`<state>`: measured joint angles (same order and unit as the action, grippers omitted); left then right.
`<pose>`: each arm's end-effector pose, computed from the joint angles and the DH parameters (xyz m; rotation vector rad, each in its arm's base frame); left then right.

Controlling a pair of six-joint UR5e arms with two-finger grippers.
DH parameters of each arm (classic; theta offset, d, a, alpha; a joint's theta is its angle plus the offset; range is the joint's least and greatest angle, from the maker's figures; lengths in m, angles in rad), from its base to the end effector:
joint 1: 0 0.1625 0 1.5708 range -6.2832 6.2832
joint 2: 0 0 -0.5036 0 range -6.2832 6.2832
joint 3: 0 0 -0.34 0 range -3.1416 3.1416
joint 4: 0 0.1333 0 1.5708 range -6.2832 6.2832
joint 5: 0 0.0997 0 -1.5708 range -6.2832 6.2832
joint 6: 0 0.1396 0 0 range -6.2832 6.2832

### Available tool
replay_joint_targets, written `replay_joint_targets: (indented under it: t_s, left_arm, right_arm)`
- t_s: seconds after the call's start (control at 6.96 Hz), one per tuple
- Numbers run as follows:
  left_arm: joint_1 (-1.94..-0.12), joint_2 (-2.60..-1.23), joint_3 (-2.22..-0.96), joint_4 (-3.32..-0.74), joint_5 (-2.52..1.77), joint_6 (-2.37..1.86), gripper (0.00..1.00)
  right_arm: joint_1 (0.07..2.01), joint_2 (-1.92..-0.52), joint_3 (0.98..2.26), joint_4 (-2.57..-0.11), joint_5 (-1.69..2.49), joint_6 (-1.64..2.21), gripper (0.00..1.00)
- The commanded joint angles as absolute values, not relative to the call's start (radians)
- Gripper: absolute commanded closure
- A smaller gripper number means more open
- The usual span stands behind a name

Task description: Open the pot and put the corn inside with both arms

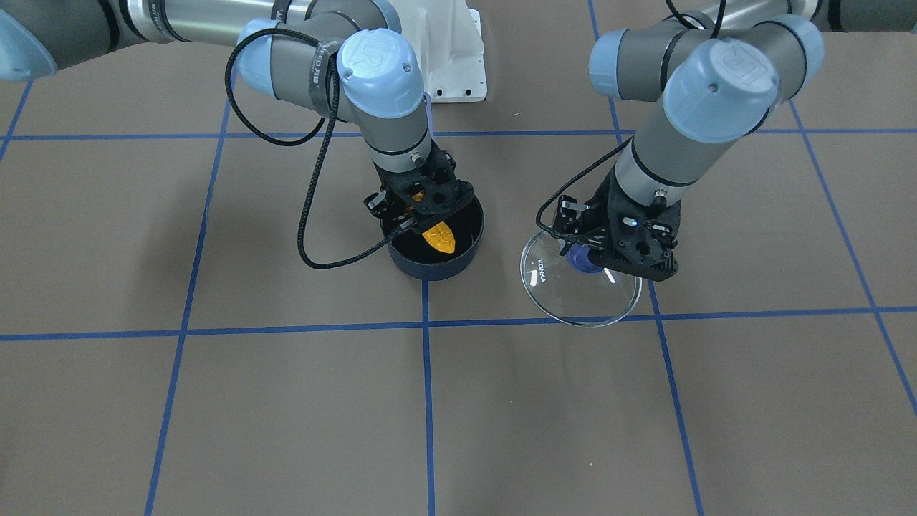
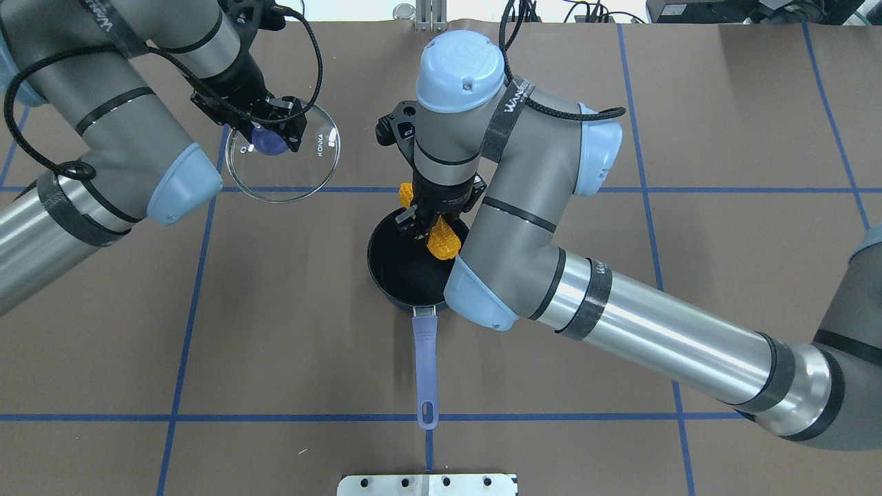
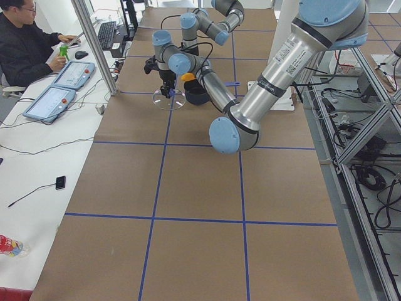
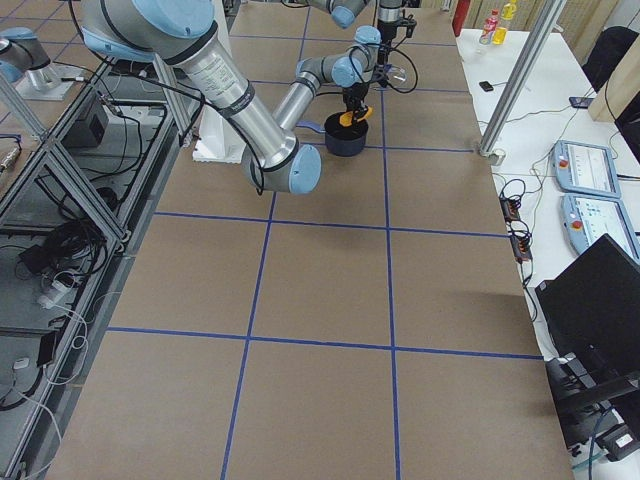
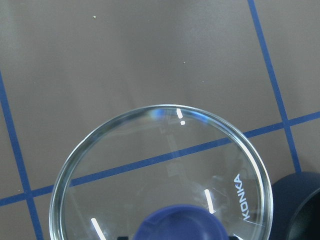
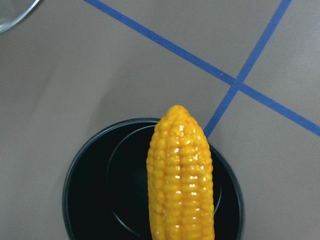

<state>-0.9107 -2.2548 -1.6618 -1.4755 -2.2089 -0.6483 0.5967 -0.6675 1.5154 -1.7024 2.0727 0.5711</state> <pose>0.3952 -0.5909 0.3395 0.1477 0.8859 0.2277 -0.6047 -0.4908 0.2461 0.1690 -0.8436 -0.5578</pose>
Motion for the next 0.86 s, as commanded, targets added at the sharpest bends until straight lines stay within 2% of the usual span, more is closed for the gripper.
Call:
replay_joint_targets:
  t_s: [0.0, 0.14, 0.72]
  left_arm:
    - [-0.913, -2.249, -1.663, -1.479, -2.217, -0.647, 0.32]
    - [-0.922, -2.225, -1.663, -1.488, -2.248, -0.631, 0.32]
    - [-0.991, -2.070, -1.698, -1.493, -2.253, -0.439, 0.32]
  right_arm:
    - [0.574, -0.664, 1.503, -1.703, 2.033, 0.560, 0.16]
    - [0.575, -0.663, 1.505, -1.701, 2.033, 0.558, 0.00]
    - [0.632, -0.647, 1.508, -1.655, 2.046, 0.558, 0.00]
